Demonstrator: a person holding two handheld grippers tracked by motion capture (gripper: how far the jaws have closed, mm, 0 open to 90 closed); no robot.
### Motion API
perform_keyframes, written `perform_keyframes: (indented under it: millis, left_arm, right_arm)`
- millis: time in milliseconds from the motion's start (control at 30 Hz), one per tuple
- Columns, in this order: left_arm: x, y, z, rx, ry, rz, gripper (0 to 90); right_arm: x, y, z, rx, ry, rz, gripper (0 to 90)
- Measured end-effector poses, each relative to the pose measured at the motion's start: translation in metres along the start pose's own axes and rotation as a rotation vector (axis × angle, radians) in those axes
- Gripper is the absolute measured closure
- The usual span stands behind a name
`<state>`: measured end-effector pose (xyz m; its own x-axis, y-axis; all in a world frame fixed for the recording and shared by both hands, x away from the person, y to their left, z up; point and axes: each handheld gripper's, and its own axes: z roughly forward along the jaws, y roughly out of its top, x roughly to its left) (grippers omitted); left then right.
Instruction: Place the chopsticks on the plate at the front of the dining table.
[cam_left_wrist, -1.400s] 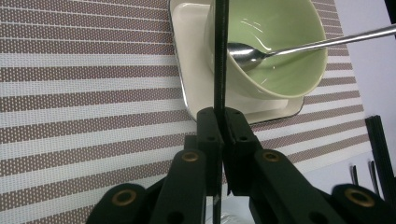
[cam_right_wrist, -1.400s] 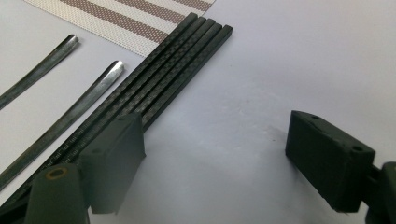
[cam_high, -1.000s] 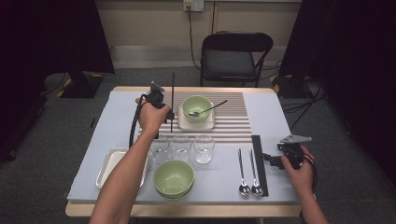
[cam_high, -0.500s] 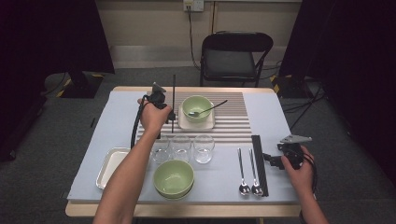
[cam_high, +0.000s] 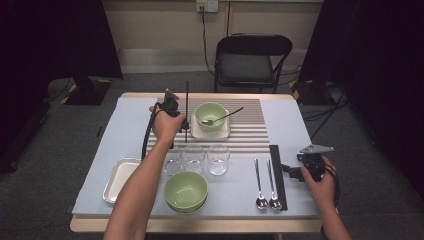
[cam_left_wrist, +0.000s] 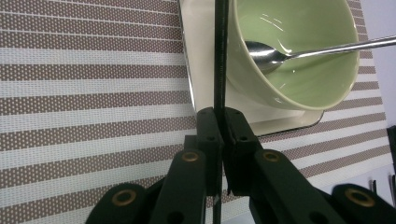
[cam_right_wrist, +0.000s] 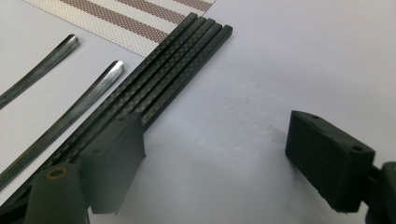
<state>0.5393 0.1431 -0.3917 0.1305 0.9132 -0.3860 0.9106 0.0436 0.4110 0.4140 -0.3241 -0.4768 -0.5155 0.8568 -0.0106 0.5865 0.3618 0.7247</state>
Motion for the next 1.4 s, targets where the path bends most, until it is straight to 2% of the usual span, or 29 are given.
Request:
perform_keyframes:
  millis: [767, 1400]
  left_arm:
    - [-0.002, 0.000, 0.012, 0.018, 0.014, 0.009, 86.5]
    - [-0.001, 0.001, 0.018, 0.035, 0.004, -0.013, 86.5]
  right_arm:
    - [0.000, 0.000, 0.000, 0.000, 0.000, 0.001, 18.8]
    - [0.000, 0.000, 0.000, 0.000, 0.002, 0.001, 18.8]
